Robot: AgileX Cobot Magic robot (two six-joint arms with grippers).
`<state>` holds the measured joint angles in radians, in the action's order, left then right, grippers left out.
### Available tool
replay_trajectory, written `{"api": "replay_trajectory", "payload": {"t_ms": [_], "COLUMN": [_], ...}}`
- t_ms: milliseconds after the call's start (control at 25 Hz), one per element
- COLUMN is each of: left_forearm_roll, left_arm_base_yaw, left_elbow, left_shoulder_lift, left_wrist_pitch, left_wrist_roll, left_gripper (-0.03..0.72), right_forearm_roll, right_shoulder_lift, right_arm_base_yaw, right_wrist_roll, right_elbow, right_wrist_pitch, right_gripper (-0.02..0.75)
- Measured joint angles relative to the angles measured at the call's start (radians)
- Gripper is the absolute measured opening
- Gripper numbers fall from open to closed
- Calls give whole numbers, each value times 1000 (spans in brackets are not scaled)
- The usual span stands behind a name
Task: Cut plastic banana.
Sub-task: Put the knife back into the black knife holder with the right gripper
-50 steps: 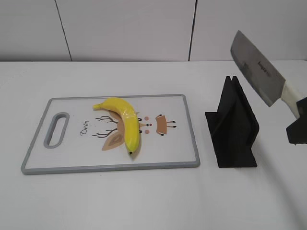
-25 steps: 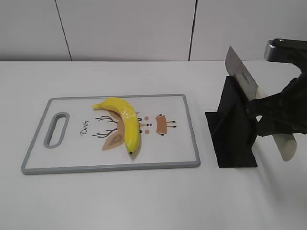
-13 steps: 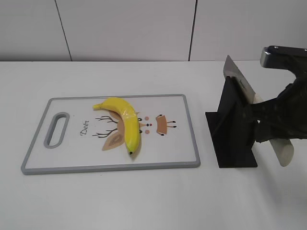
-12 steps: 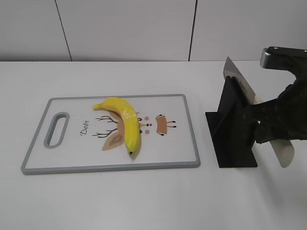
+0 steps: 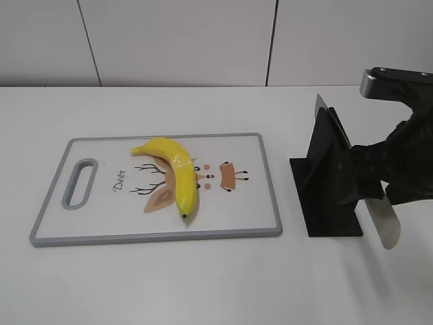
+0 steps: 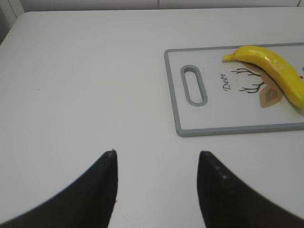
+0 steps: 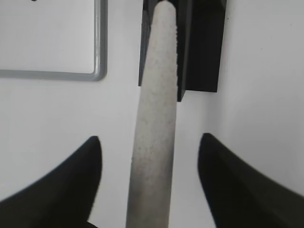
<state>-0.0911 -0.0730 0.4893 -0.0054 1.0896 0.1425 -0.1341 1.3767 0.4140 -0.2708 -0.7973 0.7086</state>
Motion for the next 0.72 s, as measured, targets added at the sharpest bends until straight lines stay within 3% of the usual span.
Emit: {"api": "replay_trajectory", "payload": {"t_ms": [80, 160, 520, 720], "left_forearm_roll": [0, 0, 2, 2], "left_arm_base_yaw": [0, 0, 0, 0], "left_elbow": [0, 0, 0, 0], "left_shoulder_lift": [0, 0, 0, 0], "left_wrist_pitch": [0, 0, 0, 0], "left_wrist_roll": [0, 0, 0, -1], "left_gripper": [501, 499, 503, 586], "right_forearm_roll": [-1, 0, -32, -52], "right_shoulder_lift": [-1, -9, -179, -384], "right_arm_base_yaw": [0, 0, 0, 0], "right_wrist_roll": [4, 7, 195, 344], "right_elbow": [0, -2, -81, -75], "right_wrist_pitch": [-9, -18, 56, 129], "right_gripper": [607, 636, 640, 638]}}
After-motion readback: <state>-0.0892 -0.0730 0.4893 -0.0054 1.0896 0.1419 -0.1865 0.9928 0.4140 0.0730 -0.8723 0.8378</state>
